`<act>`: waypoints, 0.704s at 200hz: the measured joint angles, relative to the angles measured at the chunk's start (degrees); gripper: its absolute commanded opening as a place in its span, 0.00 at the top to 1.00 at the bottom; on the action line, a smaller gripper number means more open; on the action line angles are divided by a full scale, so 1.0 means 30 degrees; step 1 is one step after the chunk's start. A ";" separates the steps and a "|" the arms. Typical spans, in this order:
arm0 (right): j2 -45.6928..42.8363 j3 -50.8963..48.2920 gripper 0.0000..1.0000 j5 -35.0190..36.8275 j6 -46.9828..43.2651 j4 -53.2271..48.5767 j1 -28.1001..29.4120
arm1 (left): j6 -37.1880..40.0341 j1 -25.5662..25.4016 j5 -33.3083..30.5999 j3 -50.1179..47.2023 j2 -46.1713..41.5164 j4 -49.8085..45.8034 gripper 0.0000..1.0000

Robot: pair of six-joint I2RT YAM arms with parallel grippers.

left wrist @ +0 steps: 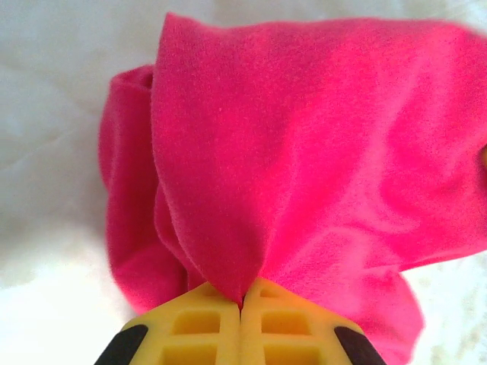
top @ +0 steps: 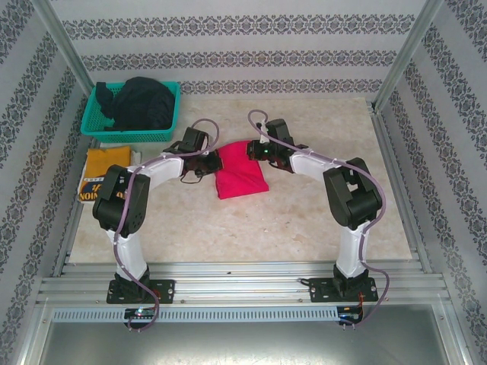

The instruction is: Fold and stack the t-shirts

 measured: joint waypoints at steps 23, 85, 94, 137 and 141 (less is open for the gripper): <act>0.1144 0.1078 0.97 -0.0022 -0.0182 -0.0182 0.0000 | -0.0146 0.0044 -0.0605 -0.1056 -0.0015 0.0525 1.00; 0.3206 0.2528 0.37 -0.0131 -0.0685 -0.0641 -0.0270 | -0.0546 0.0619 -0.1333 -0.1770 0.0248 0.1515 0.50; 0.2951 0.2237 0.34 -0.0080 -0.0925 -0.0466 -0.0379 | -0.0656 0.0634 -0.1523 -0.1960 0.0233 0.1581 0.42; -0.0284 -0.0284 0.33 0.0831 -0.1858 -0.0051 -0.0459 | -0.0226 0.0612 -0.2557 -0.2033 -0.1399 0.1027 0.15; -0.0590 -0.0408 0.34 0.0933 -0.1923 -0.0051 -0.0452 | -0.0146 0.0597 -0.2674 -0.2004 -0.1603 0.0882 0.16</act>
